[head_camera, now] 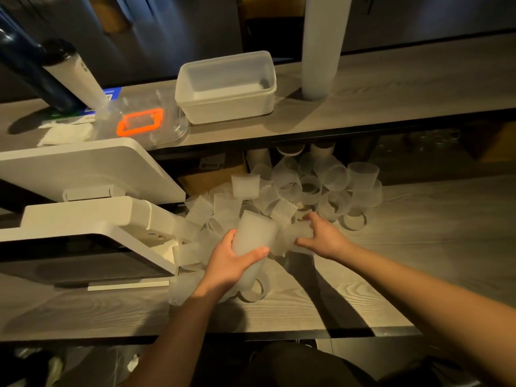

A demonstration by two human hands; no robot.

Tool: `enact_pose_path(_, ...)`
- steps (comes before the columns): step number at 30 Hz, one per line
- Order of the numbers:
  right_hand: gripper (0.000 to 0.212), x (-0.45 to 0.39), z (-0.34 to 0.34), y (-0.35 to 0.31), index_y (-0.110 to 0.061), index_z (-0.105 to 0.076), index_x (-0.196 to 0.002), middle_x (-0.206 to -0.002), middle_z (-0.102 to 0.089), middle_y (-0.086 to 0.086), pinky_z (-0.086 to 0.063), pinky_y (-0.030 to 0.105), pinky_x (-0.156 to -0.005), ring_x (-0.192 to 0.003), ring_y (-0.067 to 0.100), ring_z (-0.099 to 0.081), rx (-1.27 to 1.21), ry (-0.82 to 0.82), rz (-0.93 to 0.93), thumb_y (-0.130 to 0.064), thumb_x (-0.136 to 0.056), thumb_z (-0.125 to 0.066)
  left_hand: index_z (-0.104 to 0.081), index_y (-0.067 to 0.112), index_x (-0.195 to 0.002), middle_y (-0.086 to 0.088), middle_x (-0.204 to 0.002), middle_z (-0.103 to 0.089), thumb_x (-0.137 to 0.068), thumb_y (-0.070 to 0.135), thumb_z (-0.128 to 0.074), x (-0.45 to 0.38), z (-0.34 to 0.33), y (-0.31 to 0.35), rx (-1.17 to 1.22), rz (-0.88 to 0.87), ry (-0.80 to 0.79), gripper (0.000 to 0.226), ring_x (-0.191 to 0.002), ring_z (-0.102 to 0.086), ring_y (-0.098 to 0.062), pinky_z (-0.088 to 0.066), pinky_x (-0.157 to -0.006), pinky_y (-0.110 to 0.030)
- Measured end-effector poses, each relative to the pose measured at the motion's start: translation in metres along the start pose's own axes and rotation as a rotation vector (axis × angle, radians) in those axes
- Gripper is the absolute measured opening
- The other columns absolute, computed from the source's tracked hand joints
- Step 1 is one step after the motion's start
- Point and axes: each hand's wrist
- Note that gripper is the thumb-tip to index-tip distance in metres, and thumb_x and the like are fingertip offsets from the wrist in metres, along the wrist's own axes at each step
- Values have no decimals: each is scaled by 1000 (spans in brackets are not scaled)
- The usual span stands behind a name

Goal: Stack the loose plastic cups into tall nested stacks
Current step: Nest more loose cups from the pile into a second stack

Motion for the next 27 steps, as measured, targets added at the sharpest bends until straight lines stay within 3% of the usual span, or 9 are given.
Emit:
enact_pose_path(3,74,5,10,-12,-22,-40,-145,-133,-56,10,-47,32,-89,-115,25,-58,-106,84,25,-42,-83,-75,-52,31,-117,8,-110,-63,-70,41,-86,-1,-1,5,-6,-4,-12,59,-97,-62,-11,-54,-76,-30)
enact_pose_path(6,73,10,18,-25,-23,-39,-145,-124,-57,3,-47,30,-88,-105,16,-58,-376,144,6,-41,-84,-75,-51,31,-119,9,-110,-63,-71,43,-86,-2,-2,7,-31,-23,-21,60,-96,-62,-8,-51,-71,-25)
enact_pose_path(11,46,21,30,-41,-23,-51,-132,-109,-60,-4,-49,25,-85,-99,9,-58,-626,356,54,-32,-91,-68,-49,32,-124,12,-112,-60,-71,48,-85,-3,3,9,-83,-67,-30,66,-97,-61,-6,-50,-70,-23)
enact_pose_path(12,43,22,32,-41,-24,-52,-131,-108,-60,-4,-50,24,-85,-98,8,-59,-634,357,73,-28,-92,-68,-49,32,-125,13,-112,-60,-70,48,-85,-3,3,10,-95,-72,-33,67,-97,-61,-6,-50,-69,-22)
enact_pose_path(16,37,26,12,-44,-21,-55,-133,-108,-62,0,-52,27,-86,-100,12,-61,-659,113,145,-25,-96,-63,-51,30,-127,13,-114,-60,-68,50,-86,-4,-1,9,-130,-91,-62,72,-99,-60,-5,-51,-73,-25)
enact_pose_path(20,33,20,-7,-42,-18,-55,-131,-114,-60,-2,-45,27,-96,-107,9,-57,-566,162,118,-25,-99,-56,-50,29,-128,14,-113,-59,-67,53,-85,-7,-4,7,-168,-96,-50,74,-99,-59,-5,-50,-74,-25)
enact_pose_path(24,52,8,-21,-20,-16,-49,-139,-135,-52,3,-41,27,-97,-125,17,-49,-379,137,10,-30,-92,-67,-51,28,-129,11,-114,-61,-67,52,-86,-10,1,3,-137,-81,-22,75,-100,-61,-8,-55,-80,-32)
enact_pose_path(27,71,8,-34,-4,-16,-42,-144,-145,-45,8,-43,32,-100,-131,24,-47,-276,47,-54,-38,-85,-75,-51,28,-127,11,-113,-61,-67,51,-86,-10,4,1,-99,-77,2,73,-100,-61,-8,-54,-77,-29)
Point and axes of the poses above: each hand's wrist, its own x-axis away from the middle knuckle, its own z-axis out of the back of the hand, y = z × x
